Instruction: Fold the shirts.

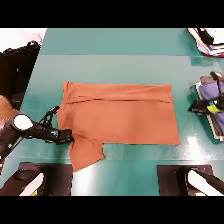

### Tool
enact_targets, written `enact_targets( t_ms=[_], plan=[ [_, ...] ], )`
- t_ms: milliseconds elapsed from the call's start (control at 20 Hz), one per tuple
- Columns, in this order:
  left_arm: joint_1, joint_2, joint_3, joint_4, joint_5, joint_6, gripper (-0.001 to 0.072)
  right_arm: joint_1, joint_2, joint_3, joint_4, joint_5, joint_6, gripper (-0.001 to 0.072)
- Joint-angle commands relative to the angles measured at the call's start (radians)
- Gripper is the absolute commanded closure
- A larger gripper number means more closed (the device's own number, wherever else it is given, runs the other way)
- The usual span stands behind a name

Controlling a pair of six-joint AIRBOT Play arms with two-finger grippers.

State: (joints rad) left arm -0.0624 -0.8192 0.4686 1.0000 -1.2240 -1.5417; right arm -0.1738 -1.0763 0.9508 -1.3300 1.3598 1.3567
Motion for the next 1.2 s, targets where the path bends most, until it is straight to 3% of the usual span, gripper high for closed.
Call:
enact_targets(
  t_ms=[0, 200, 500, 600, 650, 700, 800, 1000, 1150],
  plan=[
    [-0.003, 0.001, 0.064, -0.009, -0.011, 0.005, 0.0681, -0.137, 0.018, -0.159, 0.002, 0.073, -0.016, 0.0192],
    [-0.003, 0.001, 0.065, -0.014, 0.048, 0.005, 0.0681, -0.203, -0.017, -0.346, 0.106, 0.076, -0.059, 0.0197],
    [-0.003, 0.001, 0.065, -0.012, 0.055, 0.029, 0.0681, -0.052, -0.074, -0.389, 0.142, 0.031, -0.067, 0.024],
    [-0.003, 0.001, 0.066, -0.011, 0.046, 0.031, 0.0681, -0.011, -0.074, -0.389, 0.126, 0.034, -0.067, 0.0357],
    [-0.003, 0.001, 0.066, -0.009, 0.039, 0.031, 0.0681, 0.001, -0.073, -0.389, 0.123, 0.042, -0.068, 0.0528],
    [-0.003, 0.001, 0.066, -0.009, 0.029, 0.031, 0.0681, 0.008, -0.067, -0.387, 0.123, 0.05, -0.068, 0.0649],
    [-0.003, 0.001, 0.089, 0.002, 0.006, 0.032, 0.0681, 0.011, -0.025, -0.352, 0.124, 0.053, -0.068, 0.0694],
    [-0.003, 0.0, 0.258, 0.104, -0.013, 0.031, 0.0682, 0.011, 0.045, -0.145, 0.125, 0.077, -0.068, 0.0694],
    [-0.003, -0.042, 0.382, 0.151, 0.051, 0.032, 0.0682, 0.044, -0.019, 0.03, 0.125, 0.087, -0.068, 0.0694]
  ],
)
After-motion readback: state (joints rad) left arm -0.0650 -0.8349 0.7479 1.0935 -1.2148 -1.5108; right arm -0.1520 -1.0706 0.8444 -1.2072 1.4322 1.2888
